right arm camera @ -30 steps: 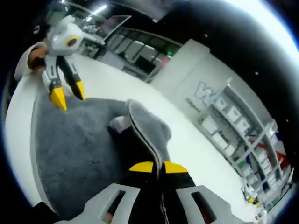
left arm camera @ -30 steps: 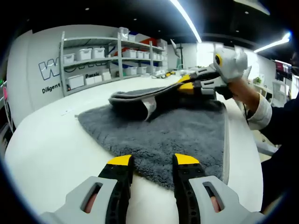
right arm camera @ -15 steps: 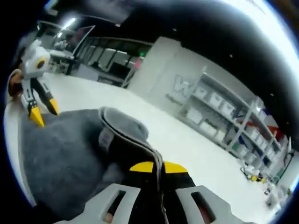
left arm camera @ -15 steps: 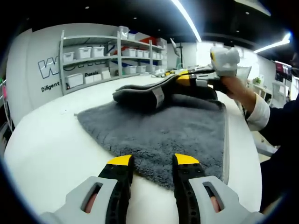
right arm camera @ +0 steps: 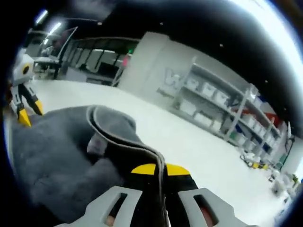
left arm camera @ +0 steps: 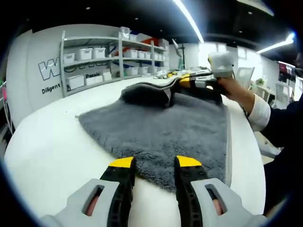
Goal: Open the folded towel by lifting each exposed corner and separating the folded layers until the towel lies flat within the target outline without major curled edges
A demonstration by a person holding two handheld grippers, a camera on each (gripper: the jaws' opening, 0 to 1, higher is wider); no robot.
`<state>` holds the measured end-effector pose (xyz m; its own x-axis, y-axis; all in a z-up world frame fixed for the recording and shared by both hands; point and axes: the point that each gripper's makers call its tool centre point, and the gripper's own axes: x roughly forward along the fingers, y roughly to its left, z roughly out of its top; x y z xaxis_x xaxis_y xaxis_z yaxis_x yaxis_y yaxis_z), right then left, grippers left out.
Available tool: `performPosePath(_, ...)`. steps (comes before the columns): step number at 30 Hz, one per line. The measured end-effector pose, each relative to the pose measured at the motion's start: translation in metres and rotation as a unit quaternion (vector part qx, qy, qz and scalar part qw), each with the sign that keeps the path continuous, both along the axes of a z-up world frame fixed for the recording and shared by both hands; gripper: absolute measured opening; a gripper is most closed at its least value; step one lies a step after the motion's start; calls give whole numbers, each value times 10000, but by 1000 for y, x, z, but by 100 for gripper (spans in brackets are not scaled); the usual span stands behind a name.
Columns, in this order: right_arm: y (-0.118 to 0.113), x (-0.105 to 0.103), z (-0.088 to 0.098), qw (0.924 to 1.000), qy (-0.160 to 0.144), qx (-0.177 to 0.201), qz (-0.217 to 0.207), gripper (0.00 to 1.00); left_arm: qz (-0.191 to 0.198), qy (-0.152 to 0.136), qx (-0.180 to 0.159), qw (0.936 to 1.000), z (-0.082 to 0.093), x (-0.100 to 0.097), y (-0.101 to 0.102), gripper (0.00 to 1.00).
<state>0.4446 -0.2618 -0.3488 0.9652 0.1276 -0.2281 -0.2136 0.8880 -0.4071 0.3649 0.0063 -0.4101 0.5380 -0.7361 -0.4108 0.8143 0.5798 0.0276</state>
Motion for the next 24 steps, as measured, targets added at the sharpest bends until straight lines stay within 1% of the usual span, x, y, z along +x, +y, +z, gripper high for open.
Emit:
performPosePath(6, -16, 9, -15, 9997, 165, -70, -148, 0, 22, -32, -14, 10000, 1, 0, 1, 31)
performPosePath(11, -28, 9, -33, 9993, 196, 176, -276, 0, 40, -30, -36, 10000, 1, -3, 1, 31)
performPosePath(15, -30, 8, -35, 9987, 211, 311, -355, 0, 30, 0, -45, 10000, 1, -4, 1, 31)
performPosePath(18, -29, 7, -41, 9985, 305, 292, -346, 0, 15, 5, -63, 10000, 2, -4, 2, 31)
performPosePath(20, -29, 6, -43, 9984, 336, 267, -371, 0, 22, 20, -76, 10000, 1, -4, 2, 31)
performPosePath(22, -29, 4, -44, 9984, 350, 238, -383, 0, 26, -30, -73, 10000, 1, -5, 1, 31)
performPosePath(24, -30, 5, -46, 9982, 389, 247, -383, 1, 18, -2, -80, 10000, 2, -6, 1, 31)
